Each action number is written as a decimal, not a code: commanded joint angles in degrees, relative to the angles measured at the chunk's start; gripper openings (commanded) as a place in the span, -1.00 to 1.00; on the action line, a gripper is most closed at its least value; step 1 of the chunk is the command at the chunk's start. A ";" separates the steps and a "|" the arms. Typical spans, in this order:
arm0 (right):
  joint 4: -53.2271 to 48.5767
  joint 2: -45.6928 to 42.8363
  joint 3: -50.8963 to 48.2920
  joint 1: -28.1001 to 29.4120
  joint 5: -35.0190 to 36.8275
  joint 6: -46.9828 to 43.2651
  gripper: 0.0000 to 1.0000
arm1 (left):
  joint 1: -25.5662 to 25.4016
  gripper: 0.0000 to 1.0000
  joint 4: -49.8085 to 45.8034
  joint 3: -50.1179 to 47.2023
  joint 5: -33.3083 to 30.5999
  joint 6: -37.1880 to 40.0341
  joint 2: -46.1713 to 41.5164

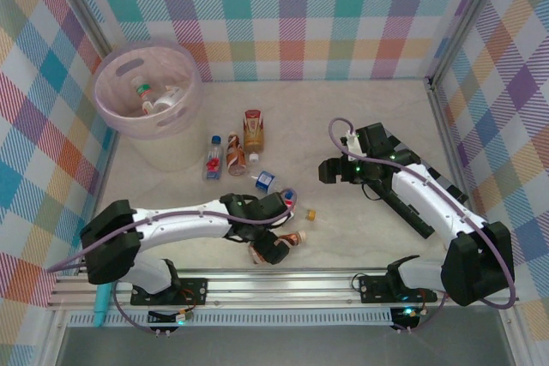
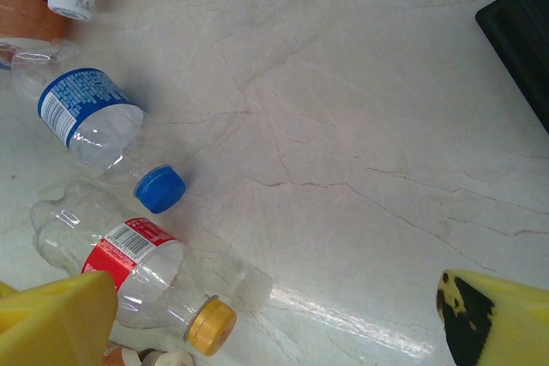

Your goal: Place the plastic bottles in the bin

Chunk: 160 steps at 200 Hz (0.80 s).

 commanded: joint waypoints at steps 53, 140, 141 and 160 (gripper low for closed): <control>0.27 -0.52 -0.92 -0.12 -1.57 -0.18 0.92 | -0.85 0.79 3.35 -1.36 -0.76 0.83 4.43; 0.75 -0.04 -0.45 -0.08 -2.19 -0.16 0.92 | -0.86 0.00 -1.06 0.33 -2.73 0.56 1.37; 0.73 -0.03 -0.45 -0.08 -2.18 -0.14 0.91 | -0.81 -0.01 -1.09 0.39 -2.75 0.52 1.30; 0.97 0.15 -0.36 -0.08 -2.48 0.07 0.92 | -0.85 -0.09 -1.21 0.96 -1.58 0.20 0.39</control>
